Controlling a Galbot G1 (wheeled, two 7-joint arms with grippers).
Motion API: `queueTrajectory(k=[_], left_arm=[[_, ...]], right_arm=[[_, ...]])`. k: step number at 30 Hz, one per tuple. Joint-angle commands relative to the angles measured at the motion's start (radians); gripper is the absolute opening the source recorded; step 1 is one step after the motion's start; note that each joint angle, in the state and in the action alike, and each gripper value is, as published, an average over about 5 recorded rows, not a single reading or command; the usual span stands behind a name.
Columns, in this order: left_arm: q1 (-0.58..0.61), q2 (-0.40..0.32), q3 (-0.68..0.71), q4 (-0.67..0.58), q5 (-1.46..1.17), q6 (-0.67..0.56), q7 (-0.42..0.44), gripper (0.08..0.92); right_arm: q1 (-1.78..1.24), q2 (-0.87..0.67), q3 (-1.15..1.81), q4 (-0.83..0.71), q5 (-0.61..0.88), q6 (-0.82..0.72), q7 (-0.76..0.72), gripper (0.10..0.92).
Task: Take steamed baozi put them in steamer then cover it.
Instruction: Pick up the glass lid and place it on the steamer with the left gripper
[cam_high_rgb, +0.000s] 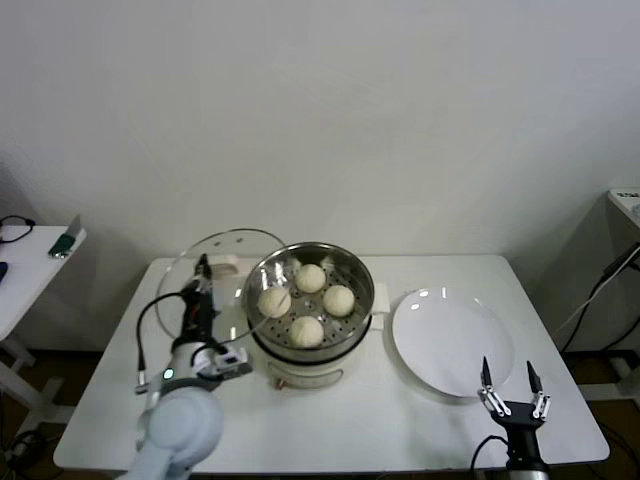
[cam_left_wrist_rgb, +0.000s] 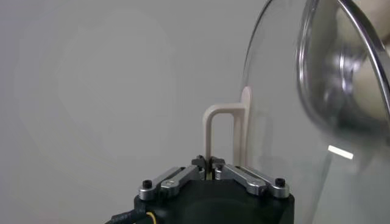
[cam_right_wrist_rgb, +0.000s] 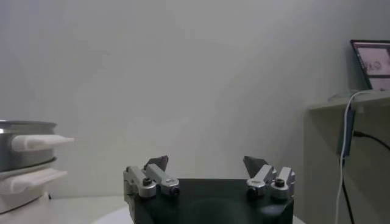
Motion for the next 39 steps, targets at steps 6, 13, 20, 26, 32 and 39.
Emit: queueTrajectory(k=[6, 13, 20, 26, 32, 39], left_arm=[[-0.164, -0.303, 0.294, 0.179, 0.299, 0.067, 0.074, 0.135], [-0.163, -0.332, 0.296, 0.244, 0.324, 0.065, 0.064, 0.135], [-0.151, -0.35, 0.279, 0.3, 0.352, 0.067, 0.043, 0.135], [-0.156, -0.356, 0.266, 0.338, 0.367, 0.062, 0.018, 0.135], [-0.155, -0.34, 0.254, 0.353, 0.404, 0.041, 0.021, 0.135], [-0.158, -0.336, 0.246, 0.354, 0.413, 0.042, 0.028, 0.135]], right_arm=[[0.016, 0.009, 0.005, -0.001, -0.003, 0.003, 0.006, 0.823], [0.017, 0.008, 0.013, 0.0, 0.001, 0.005, 0.01, 0.823], [0.019, 0.01, 0.011, -0.004, 0.002, 0.01, 0.013, 0.823], [0.021, 0.015, 0.011, -0.006, 0.002, 0.015, 0.014, 0.823], [0.022, 0.019, 0.015, -0.007, 0.004, 0.019, 0.017, 0.823], [0.023, 0.021, 0.015, -0.013, 0.005, 0.023, 0.018, 0.823]])
